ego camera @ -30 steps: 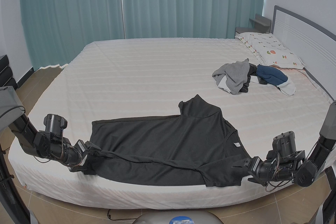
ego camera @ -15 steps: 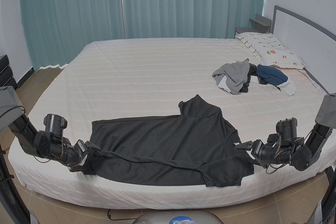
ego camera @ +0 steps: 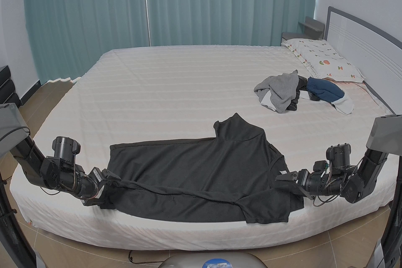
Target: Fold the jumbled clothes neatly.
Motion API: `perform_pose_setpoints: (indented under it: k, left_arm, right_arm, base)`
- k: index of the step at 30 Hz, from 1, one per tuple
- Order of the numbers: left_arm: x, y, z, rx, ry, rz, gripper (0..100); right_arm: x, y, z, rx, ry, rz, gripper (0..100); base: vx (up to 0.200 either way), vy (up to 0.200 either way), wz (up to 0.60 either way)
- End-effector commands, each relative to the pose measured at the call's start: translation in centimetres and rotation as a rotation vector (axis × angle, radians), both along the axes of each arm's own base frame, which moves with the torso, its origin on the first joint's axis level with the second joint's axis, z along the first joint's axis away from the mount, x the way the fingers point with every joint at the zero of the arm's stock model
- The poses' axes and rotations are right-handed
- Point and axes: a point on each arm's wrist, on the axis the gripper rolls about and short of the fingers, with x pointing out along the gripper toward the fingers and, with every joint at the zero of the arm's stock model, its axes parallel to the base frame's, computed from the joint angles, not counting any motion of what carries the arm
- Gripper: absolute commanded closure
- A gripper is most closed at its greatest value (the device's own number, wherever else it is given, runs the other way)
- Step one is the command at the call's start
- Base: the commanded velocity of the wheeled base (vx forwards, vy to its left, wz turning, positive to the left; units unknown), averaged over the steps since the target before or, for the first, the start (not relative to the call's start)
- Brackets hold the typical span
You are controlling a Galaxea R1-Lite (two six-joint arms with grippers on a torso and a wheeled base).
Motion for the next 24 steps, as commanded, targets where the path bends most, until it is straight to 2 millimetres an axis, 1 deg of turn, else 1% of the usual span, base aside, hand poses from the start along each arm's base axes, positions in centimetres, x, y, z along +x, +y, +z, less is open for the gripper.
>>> perform_pose_setpoints:
  k: [1,3,6,8,10,14,24]
  left_arm:
    - [0.0,0.0,0.0,0.000,-0.001,0.001,0]
    - [0.0,0.0,0.0,0.000,-0.001,0.001,0]
    - [0.0,0.0,0.0,0.000,-0.001,0.001,0]
    - [0.0,0.0,0.0,0.000,-0.001,0.001,0]
    - [0.0,0.0,0.0,0.000,-0.001,0.001,0]
    - [0.0,0.0,0.0,0.000,-0.001,0.001,0]
    - [0.0,0.0,0.0,0.000,-0.001,0.001,0]
  right_arm:
    - [-0.4,-0.1,1.6,0.006,-0.041,-0.001,0]
    - [-0.9,-0.1,2.2,0.008,-0.052,0.003,0]
    - [-1.3,0.1,2.1,0.006,-0.041,0.012,0]
    - [-2.0,0.5,1.3,-0.005,-0.008,0.033,0]
    - [-2.1,0.5,0.9,-0.008,0.008,0.034,0]
    - [-2.1,0.5,0.1,-0.019,0.027,0.042,0]
    - [-1.7,0.0,-0.3,-0.019,0.033,0.022,0]
  base:
    - [0.000,0.000,0.00]
    - [0.000,0.000,0.00]
    - [0.000,0.000,0.00]
    - [0.000,0.000,0.00]
    - [0.000,0.000,0.00]
    - [0.000,0.000,0.00]
    - [0.000,0.000,0.00]
